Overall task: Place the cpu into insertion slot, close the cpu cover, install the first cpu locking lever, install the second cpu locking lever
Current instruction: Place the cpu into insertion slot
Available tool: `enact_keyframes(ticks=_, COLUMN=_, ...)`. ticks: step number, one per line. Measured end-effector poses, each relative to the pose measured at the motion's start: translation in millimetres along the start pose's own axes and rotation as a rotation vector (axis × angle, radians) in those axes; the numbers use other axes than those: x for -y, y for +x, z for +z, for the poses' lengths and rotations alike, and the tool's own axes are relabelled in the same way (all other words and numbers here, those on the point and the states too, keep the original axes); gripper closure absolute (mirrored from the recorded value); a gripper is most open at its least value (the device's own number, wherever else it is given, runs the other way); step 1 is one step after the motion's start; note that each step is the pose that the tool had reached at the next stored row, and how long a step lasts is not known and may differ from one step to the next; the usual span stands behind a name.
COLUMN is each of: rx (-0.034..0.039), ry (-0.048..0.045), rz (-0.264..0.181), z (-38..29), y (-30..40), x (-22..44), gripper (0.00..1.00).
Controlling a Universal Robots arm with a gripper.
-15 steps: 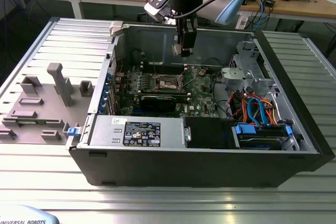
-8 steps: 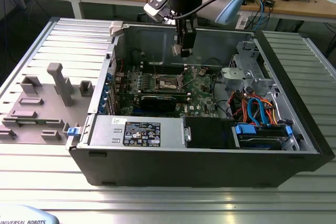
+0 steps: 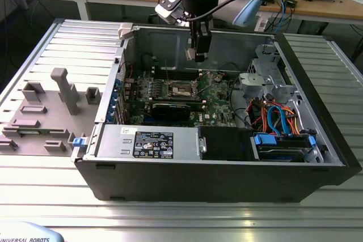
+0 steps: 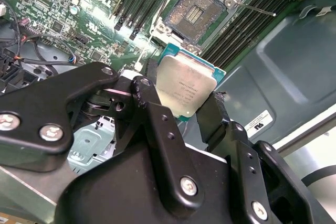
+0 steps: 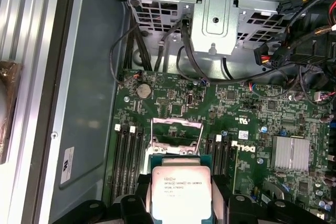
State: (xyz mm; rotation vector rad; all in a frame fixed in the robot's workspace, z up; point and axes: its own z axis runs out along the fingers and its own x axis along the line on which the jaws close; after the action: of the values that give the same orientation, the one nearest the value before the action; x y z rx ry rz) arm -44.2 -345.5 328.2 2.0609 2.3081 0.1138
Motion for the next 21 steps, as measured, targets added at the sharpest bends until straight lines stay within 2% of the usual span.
enact_keyframes(ticks=8, rx=-0.0001, ry=0.0000, rz=0.000, z=1.3, y=0.2, x=2.3, gripper=0.46)
enact_keyframes(ticks=21, rx=-0.0002, ry=-0.0001, rz=0.000, z=7.0, y=0.3, x=4.5, gripper=0.46)
